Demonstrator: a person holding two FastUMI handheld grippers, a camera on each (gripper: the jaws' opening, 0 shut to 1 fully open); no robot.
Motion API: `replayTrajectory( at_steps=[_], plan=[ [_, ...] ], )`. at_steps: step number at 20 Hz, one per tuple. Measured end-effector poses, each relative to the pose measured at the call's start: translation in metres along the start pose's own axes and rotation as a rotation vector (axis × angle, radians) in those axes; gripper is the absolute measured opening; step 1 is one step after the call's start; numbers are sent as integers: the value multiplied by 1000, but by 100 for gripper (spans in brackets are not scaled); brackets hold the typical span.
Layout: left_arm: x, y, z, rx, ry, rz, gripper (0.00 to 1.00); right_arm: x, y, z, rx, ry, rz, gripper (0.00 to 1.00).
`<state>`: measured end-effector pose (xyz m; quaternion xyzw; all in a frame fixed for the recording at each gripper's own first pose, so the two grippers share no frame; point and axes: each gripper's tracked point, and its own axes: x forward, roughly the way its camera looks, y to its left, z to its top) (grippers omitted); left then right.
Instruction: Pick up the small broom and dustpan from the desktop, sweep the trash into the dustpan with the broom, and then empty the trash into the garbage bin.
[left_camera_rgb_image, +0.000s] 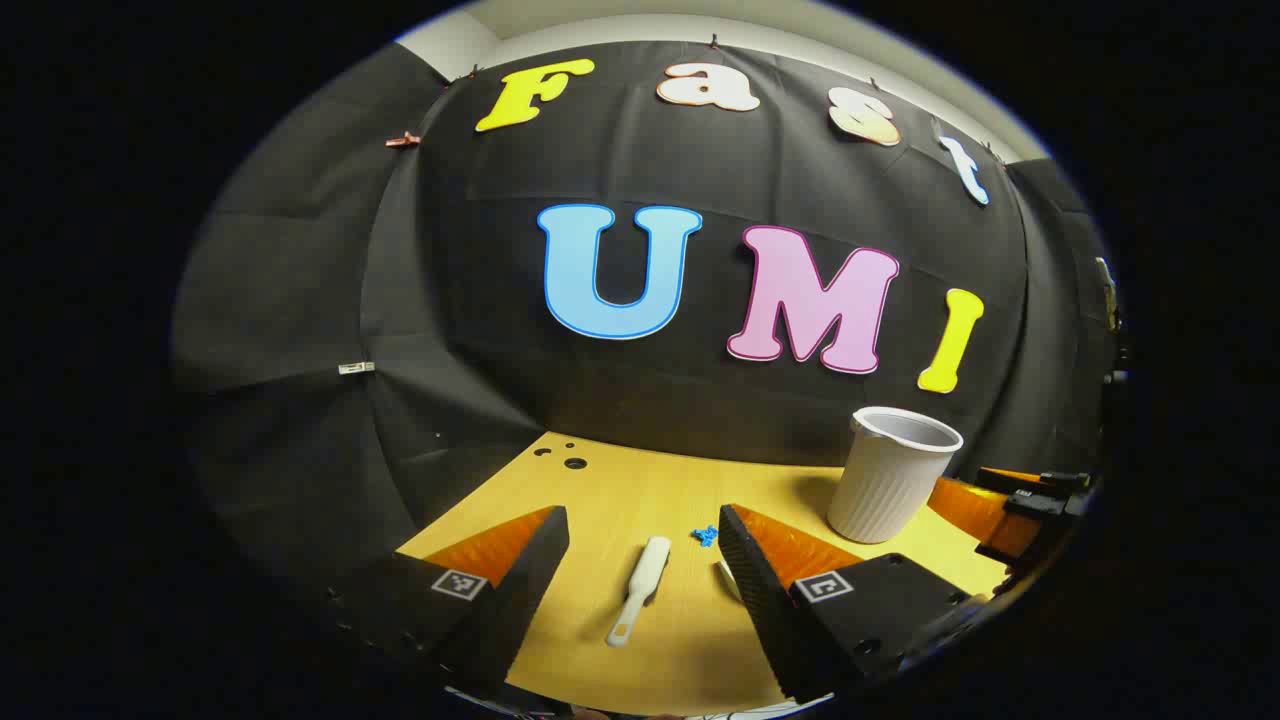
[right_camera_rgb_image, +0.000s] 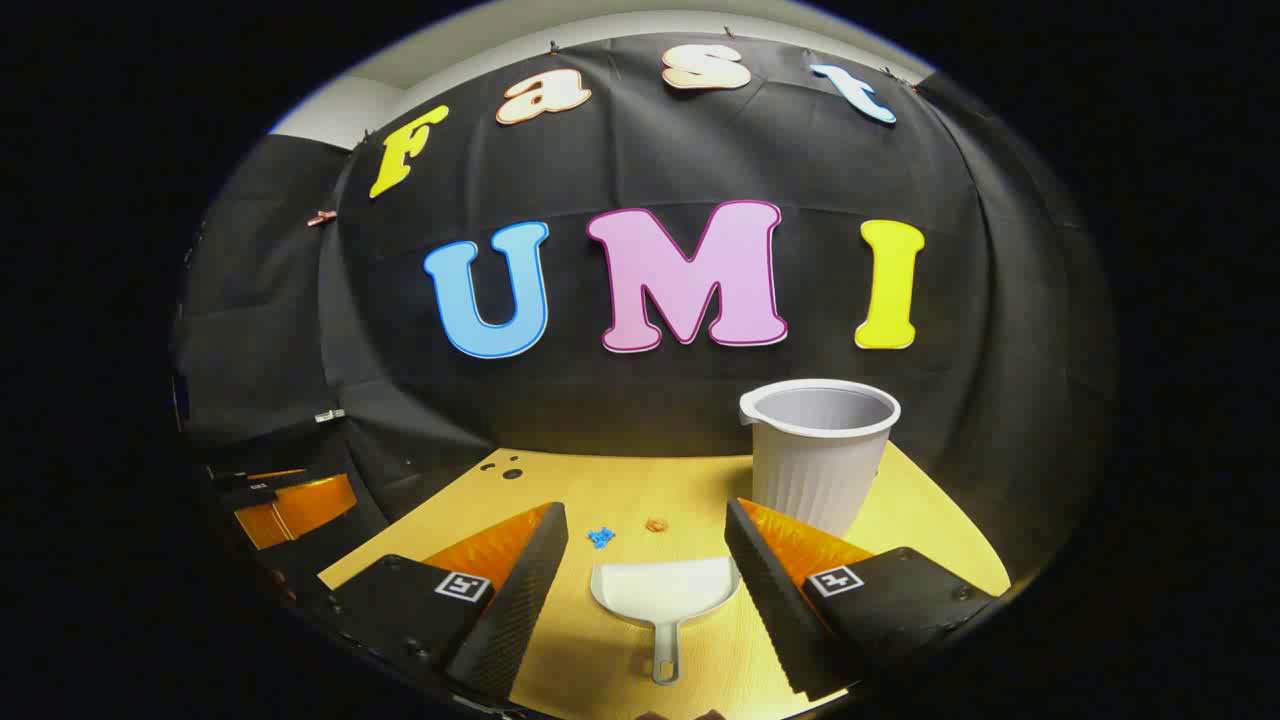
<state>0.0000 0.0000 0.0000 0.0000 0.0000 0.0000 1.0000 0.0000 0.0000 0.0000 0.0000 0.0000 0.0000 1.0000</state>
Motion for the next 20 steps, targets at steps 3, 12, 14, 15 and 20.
replayTrajectory(
  at_steps=[3,12,14,15,20],
  plan=[
    [4,9,0,2,19,-25,96,5,0,4,8,5,-49,98],
    [12,39,-16,19,61,-64,96,-1,13,-14,-16,56,-85,99],
    [13,40,-26,13,94,-68,96,-2,13,-19,-9,70,-92,99],
    [15,41,-35,14,117,-69,96,-3,13,-23,-11,79,-96,99],
    [29,39,-67,-43,237,-97,96,-5,14,-35,-10,125,-87,99]
  ],
)
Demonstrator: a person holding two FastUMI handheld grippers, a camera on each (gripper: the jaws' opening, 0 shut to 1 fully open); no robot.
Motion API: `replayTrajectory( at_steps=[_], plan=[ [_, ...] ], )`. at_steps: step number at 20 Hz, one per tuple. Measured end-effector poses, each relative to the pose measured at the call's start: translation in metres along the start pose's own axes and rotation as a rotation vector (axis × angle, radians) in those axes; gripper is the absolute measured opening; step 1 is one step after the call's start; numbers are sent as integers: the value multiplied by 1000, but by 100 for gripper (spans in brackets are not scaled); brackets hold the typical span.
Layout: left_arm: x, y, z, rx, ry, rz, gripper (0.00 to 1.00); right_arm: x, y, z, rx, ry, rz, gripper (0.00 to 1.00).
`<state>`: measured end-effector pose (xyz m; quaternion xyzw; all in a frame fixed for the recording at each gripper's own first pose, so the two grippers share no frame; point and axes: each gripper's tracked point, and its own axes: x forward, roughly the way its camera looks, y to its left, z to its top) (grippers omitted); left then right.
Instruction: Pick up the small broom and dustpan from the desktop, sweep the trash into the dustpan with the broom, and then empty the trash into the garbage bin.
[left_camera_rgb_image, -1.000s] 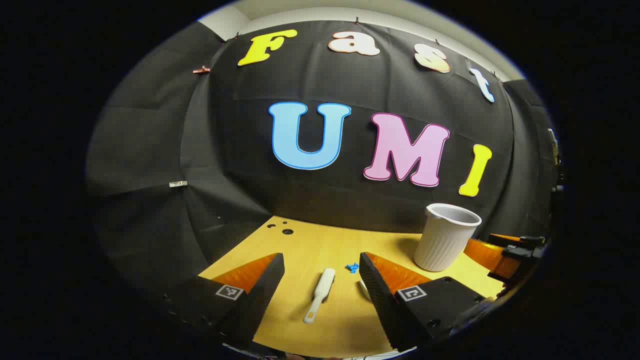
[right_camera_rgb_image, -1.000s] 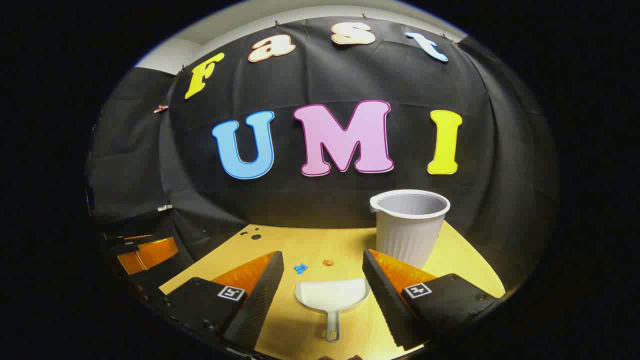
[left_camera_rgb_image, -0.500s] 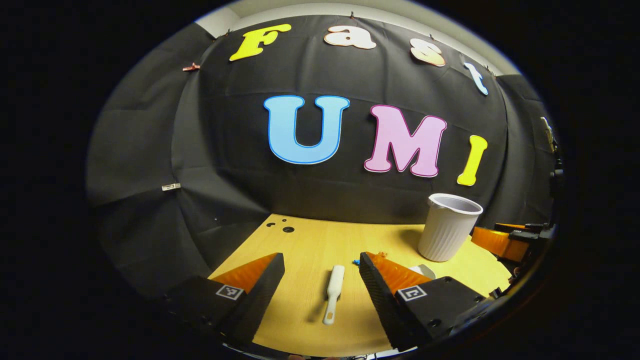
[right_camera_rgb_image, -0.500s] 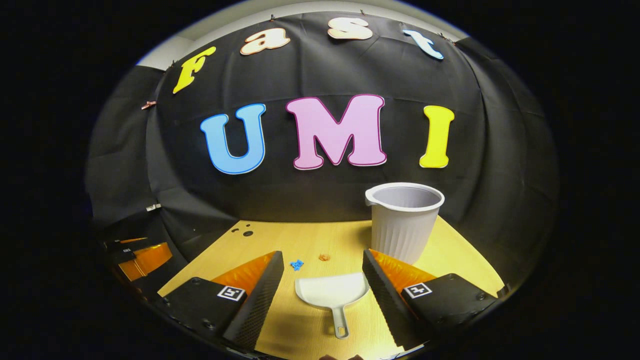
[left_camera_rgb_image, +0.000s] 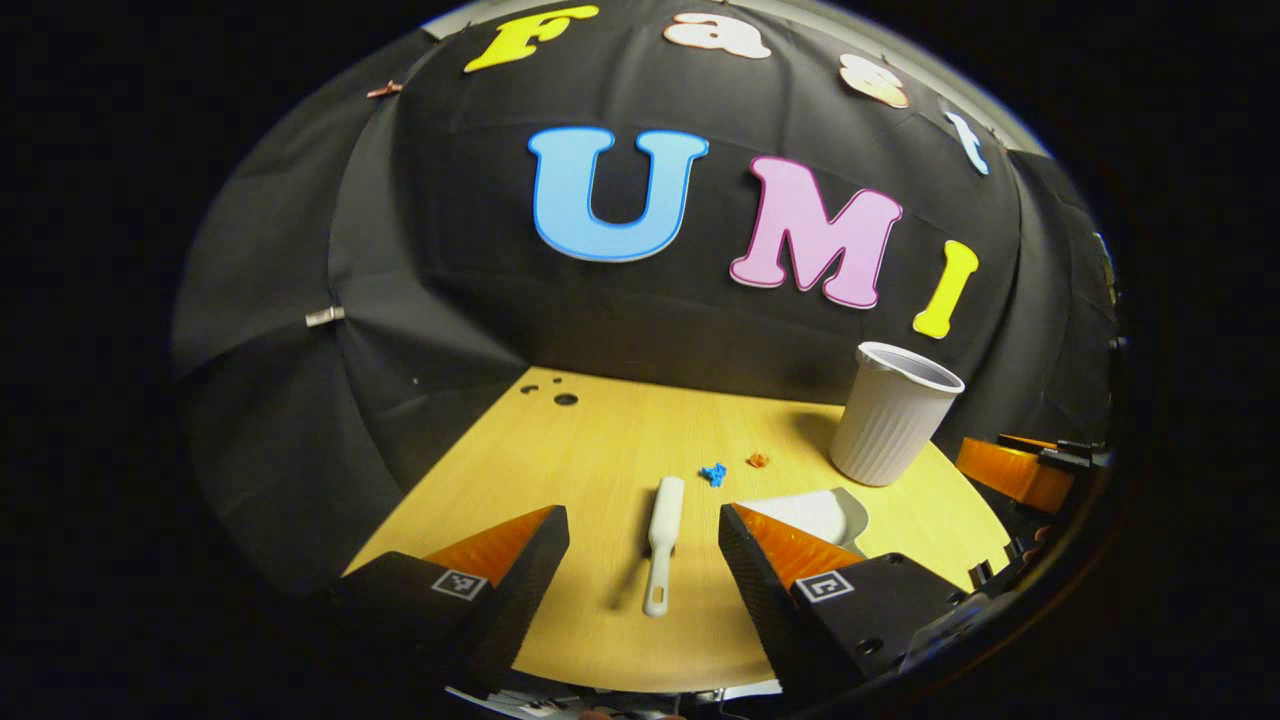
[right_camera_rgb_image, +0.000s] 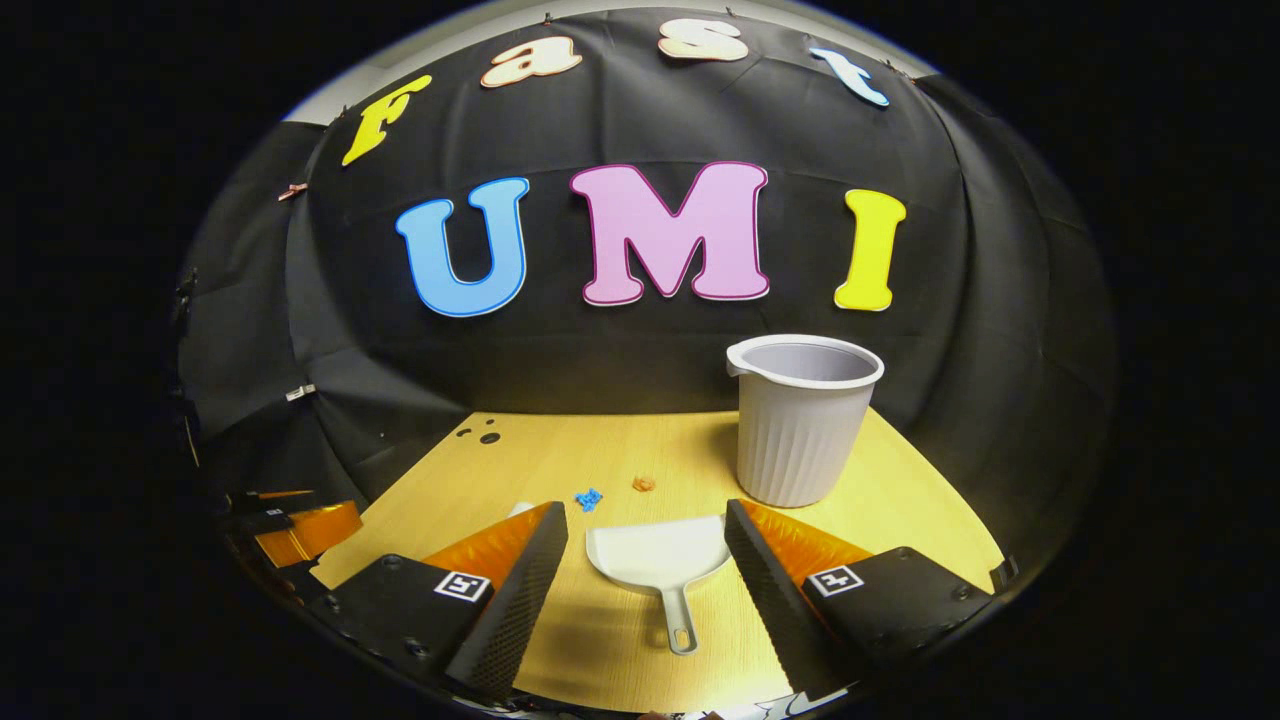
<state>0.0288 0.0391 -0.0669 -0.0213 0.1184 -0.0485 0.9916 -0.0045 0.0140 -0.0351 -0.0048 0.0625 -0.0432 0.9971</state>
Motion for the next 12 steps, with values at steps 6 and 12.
replayTrajectory(
  at_steps=[6,12],
  plan=[
    [47,-3,-32,-25,155,-27,96,6,-6,-16,-11,41,8,99],
    [103,2,-82,9,364,-9,96,16,-22,-51,-20,123,2,99]
  ],
)
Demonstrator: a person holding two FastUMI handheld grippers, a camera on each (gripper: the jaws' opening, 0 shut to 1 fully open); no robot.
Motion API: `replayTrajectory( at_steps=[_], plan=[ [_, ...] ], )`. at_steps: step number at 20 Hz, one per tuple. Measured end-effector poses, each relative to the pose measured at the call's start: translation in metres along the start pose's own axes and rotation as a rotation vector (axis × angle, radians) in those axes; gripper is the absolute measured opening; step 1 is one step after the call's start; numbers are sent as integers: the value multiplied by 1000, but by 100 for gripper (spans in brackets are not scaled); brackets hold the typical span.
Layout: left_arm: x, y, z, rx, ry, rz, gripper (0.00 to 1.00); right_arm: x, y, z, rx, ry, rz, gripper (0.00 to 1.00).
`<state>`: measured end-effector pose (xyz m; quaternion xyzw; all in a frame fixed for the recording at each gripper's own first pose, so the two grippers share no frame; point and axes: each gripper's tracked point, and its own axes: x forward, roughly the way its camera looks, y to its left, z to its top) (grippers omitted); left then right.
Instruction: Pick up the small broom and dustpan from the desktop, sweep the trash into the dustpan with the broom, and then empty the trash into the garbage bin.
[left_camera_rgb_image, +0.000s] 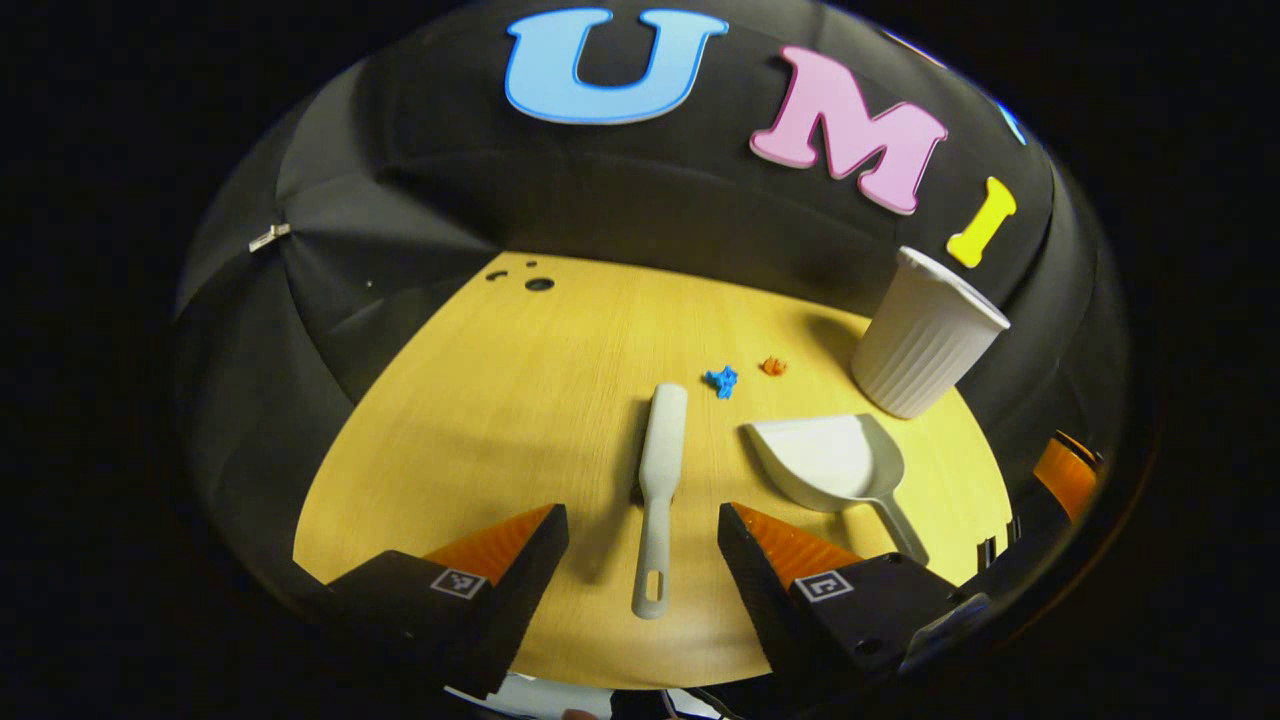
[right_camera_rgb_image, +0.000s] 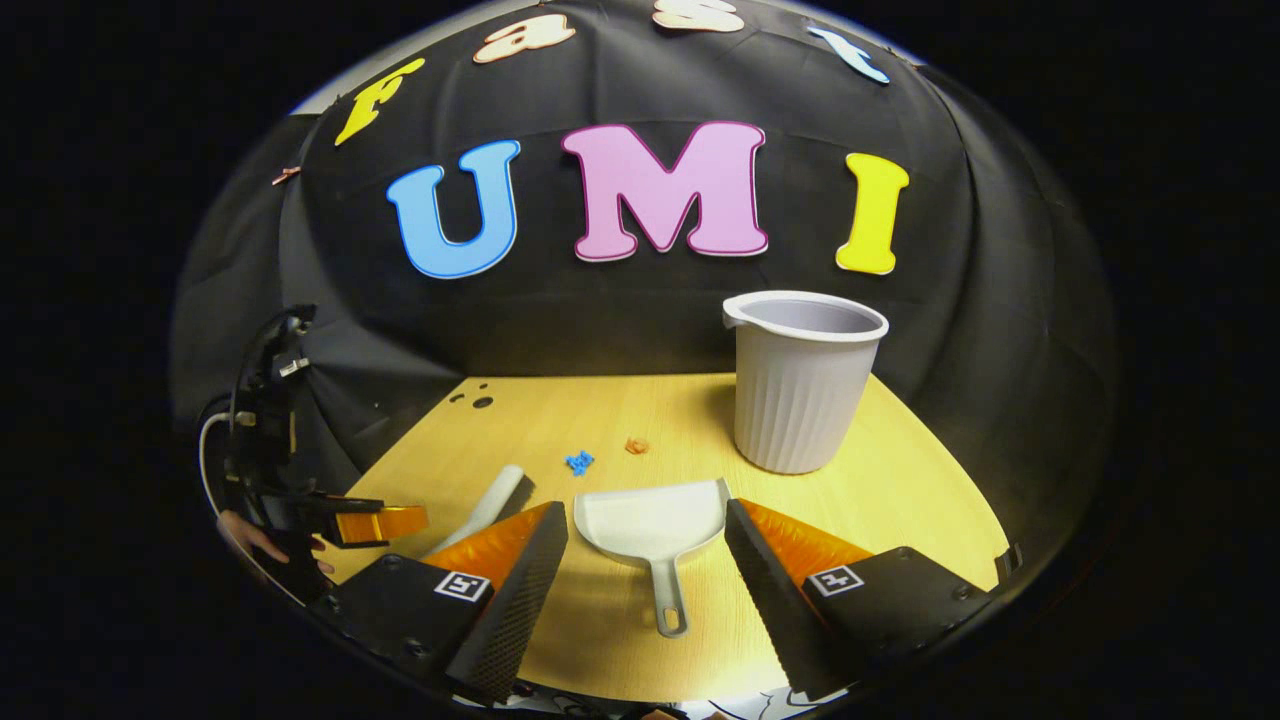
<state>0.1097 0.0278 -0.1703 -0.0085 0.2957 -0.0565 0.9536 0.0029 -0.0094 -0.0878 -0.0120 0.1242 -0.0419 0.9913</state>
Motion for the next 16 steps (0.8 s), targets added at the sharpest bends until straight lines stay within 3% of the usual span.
replayTrajectory(
  at_steps=[3,7,13,16],
  plan=[
    [34,-3,-17,5,107,1,96,0,-9,-18,-41,29,-3,99],
    [67,-2,-35,16,231,28,96,-6,-17,-61,-6,116,-9,99],
    [101,4,-43,110,345,107,94,12,-42,-60,20,126,-50,99],
    [116,-1,-49,109,388,114,88,22,-50,-64,51,152,-65,99]
  ],
)
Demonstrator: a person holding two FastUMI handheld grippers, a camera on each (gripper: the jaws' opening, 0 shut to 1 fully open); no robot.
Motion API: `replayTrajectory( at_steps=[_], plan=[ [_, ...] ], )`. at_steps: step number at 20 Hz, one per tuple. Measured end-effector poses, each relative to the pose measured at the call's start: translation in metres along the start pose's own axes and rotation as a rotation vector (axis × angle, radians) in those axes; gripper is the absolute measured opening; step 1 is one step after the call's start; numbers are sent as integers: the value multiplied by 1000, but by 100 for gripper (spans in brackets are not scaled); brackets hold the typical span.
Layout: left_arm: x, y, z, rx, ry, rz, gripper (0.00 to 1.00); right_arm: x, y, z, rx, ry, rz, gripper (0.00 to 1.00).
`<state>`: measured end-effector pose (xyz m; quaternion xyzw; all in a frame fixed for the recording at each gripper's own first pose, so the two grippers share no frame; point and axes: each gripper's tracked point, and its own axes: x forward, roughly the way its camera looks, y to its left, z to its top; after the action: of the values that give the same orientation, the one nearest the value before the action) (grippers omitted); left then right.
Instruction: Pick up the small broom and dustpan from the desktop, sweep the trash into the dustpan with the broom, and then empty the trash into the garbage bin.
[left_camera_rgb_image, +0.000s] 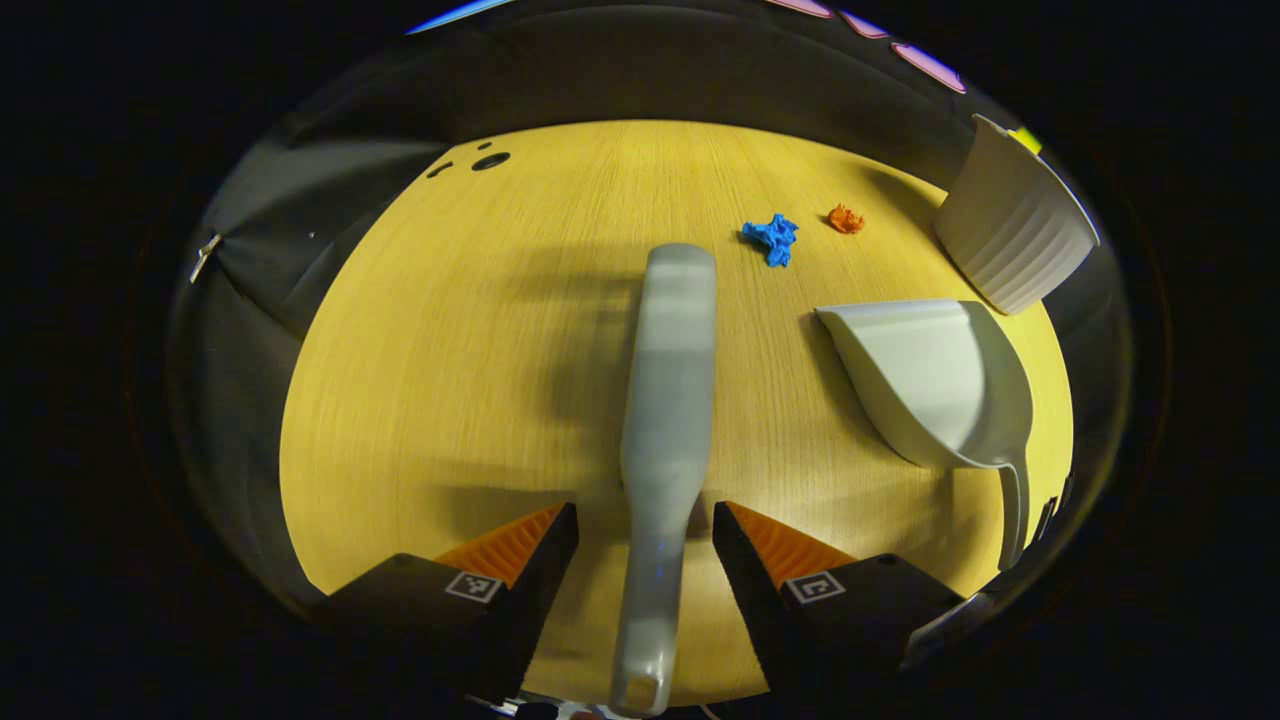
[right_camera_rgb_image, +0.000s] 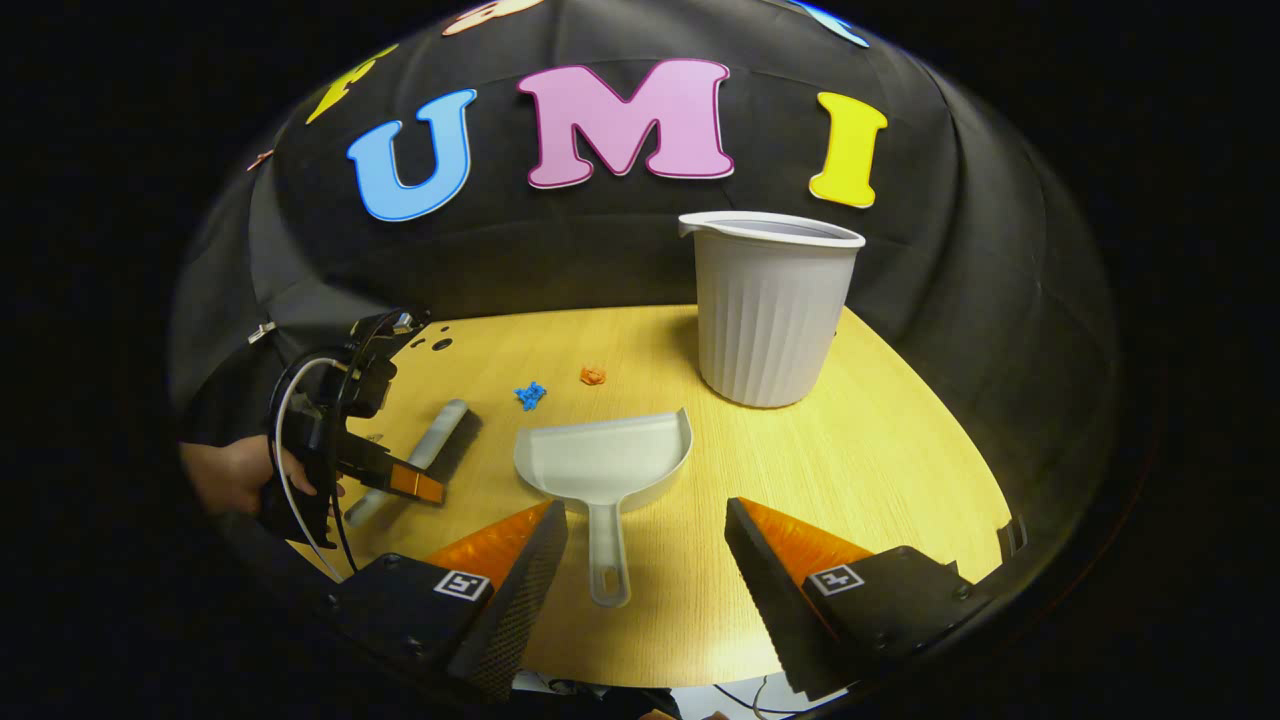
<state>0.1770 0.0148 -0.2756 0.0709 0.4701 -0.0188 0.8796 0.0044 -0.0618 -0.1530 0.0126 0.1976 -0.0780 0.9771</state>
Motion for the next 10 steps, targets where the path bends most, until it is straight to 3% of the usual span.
replayTrajectory(
  at_steps=[3,7,8,10],
  plan=[
    [6,-6,-2,17,19,1,81,7,-5,-2,15,21,-8,99],
    [6,-19,3,66,-9,-4,51,24,-2,-37,53,160,4,99],
    [6,-20,3,71,-13,-1,34,27,0,-44,64,184,2,99],
    [9,-20,4,75,-32,-9,30,32,5,-46,63,204,14,99]
  ],
)
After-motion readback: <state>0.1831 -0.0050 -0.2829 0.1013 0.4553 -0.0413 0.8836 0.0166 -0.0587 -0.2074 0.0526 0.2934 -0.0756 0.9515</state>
